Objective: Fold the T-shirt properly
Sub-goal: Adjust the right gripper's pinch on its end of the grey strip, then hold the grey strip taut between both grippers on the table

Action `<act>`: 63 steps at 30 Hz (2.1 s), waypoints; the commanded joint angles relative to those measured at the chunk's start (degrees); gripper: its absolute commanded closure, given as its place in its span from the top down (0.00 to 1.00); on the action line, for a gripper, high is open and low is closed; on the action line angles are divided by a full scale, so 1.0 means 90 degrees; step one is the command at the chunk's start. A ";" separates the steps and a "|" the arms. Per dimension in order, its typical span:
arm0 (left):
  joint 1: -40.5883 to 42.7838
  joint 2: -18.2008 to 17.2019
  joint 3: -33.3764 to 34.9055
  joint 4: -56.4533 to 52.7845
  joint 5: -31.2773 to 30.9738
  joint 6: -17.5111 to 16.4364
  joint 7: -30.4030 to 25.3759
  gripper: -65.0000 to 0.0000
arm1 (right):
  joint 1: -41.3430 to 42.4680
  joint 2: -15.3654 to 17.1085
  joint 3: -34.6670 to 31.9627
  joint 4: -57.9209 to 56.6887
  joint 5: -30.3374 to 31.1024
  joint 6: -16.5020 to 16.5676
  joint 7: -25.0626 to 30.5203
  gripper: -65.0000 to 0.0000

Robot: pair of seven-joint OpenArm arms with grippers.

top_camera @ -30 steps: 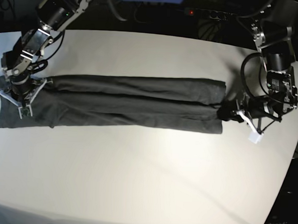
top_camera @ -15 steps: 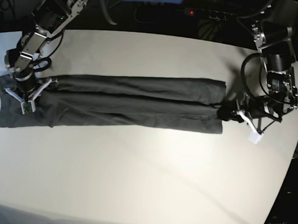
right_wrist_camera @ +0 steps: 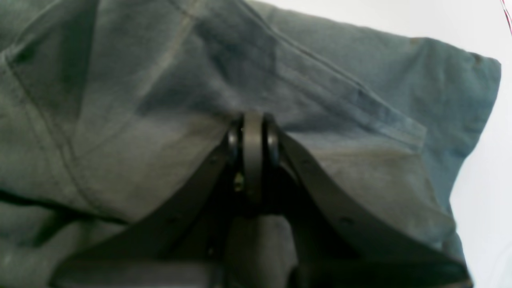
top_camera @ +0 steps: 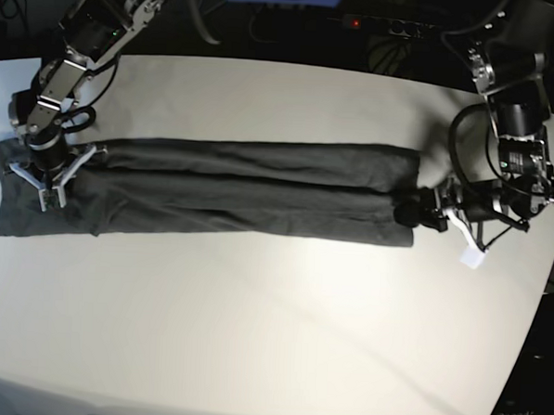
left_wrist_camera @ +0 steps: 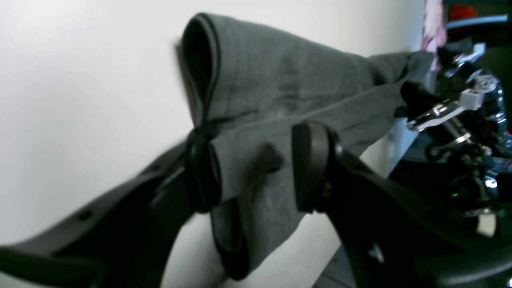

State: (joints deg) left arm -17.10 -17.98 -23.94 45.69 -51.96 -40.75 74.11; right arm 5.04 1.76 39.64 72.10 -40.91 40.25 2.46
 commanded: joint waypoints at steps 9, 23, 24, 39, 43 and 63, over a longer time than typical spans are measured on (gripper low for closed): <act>-0.0019 -0.0313 0.0077 -0.0002 0.0514 0.0084 0.0386 0.47 | 0.0080 0.0054 -0.0023 0.0072 0.0027 -0.0028 0.0054 0.01; -0.0117 -0.0254 0.0057 -0.0071 0.1227 0.0084 0.0425 0.47 | 0.0060 0.0034 -0.0033 0.0063 0.0027 -0.0028 0.0054 0.01; -0.0127 -0.0235 0.0048 -0.0061 0.1149 0.0084 0.0425 0.47 | 0.0060 0.0034 -0.0033 0.0063 0.0027 -0.0028 0.0054 0.01; -0.0332 0.0215 0.0067 -0.0002 0.0064 0.0084 0.0655 0.47 | 0.0080 0.0073 -0.0062 -0.0279 0.0008 -0.0028 0.0044 0.01; -0.0341 0.0186 0.0067 -0.0002 0.0064 0.0084 0.0655 0.47 | 0.0080 0.0073 -0.0062 -0.0328 -0.0002 -0.0028 0.0044 0.01; -0.0322 -0.0381 0.0067 -0.0002 -0.1401 0.0084 0.0655 0.58 | 0.0060 0.0054 -0.0062 -0.0338 -0.0031 -0.0028 -0.0005 0.01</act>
State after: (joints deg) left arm -18.74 -20.51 -23.14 44.93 -63.55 -39.83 79.99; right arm 5.50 2.07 39.24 68.97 -39.90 38.94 4.14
